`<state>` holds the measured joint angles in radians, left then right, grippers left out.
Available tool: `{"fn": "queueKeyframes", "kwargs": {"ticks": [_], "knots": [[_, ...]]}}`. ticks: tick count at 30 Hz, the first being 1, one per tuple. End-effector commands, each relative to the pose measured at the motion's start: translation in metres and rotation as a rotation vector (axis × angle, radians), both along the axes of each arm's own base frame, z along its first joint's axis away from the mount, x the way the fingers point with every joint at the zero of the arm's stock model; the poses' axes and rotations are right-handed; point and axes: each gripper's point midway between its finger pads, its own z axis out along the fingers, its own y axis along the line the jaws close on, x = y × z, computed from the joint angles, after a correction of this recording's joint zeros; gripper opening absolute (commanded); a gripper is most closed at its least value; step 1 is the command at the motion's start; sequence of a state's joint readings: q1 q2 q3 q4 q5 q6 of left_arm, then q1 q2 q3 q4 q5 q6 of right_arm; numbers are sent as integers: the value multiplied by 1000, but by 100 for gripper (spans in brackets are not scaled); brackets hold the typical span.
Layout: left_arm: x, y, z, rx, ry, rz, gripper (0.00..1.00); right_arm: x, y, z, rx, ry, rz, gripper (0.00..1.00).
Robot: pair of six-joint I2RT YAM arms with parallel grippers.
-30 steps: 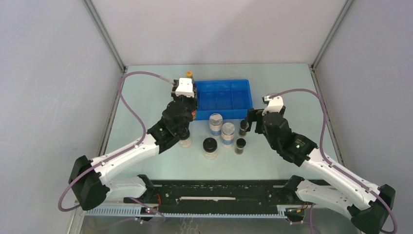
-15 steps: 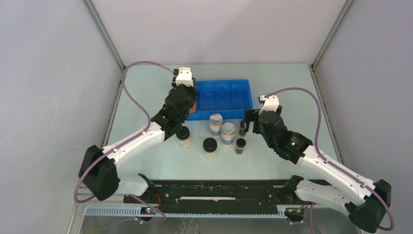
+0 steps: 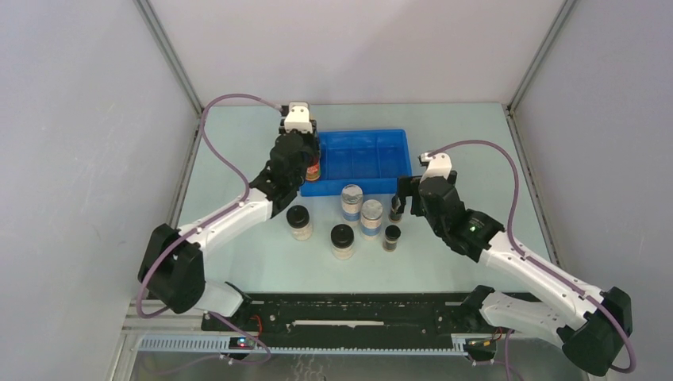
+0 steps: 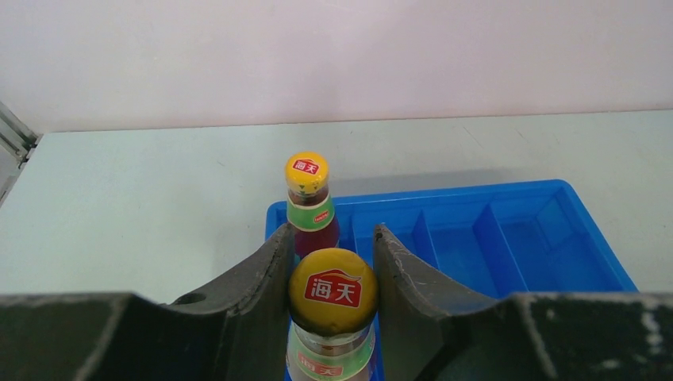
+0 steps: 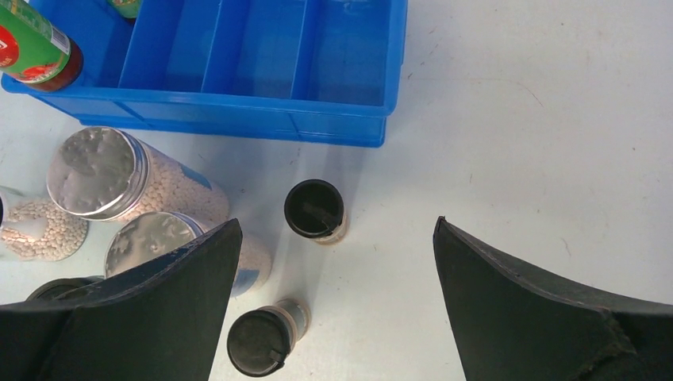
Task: Organize the condiment bottles
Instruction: Place the bottle in the storage box.
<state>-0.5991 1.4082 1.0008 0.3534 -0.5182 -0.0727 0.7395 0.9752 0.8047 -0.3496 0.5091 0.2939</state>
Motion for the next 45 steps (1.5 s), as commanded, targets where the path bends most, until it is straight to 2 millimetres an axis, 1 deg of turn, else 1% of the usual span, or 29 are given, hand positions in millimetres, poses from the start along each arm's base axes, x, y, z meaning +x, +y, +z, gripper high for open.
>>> {"fn": "queueKeyframes", "kwargs": {"ticks": [1,12,24,33,39,43,45], "knots": [[11,-2,87,-160,-211,-10,0,8,1,6,31,-24,-9,99],[28,-3,84,-163,-205,-16,0,15,1,-2,37,3,-13,99],[35,-2,61,-171,-197,-14,0,16,1,-8,39,25,-14,99],[39,-2,39,-169,-179,-10,0,17,2,-14,33,41,-13,99],[39,3,27,-152,-164,4,0,18,3,-16,33,47,-9,99],[39,8,23,-139,-159,26,0,19,2,-16,37,48,-8,99],[38,12,17,-129,-150,38,0,19,2,-16,38,48,-9,99]]}}
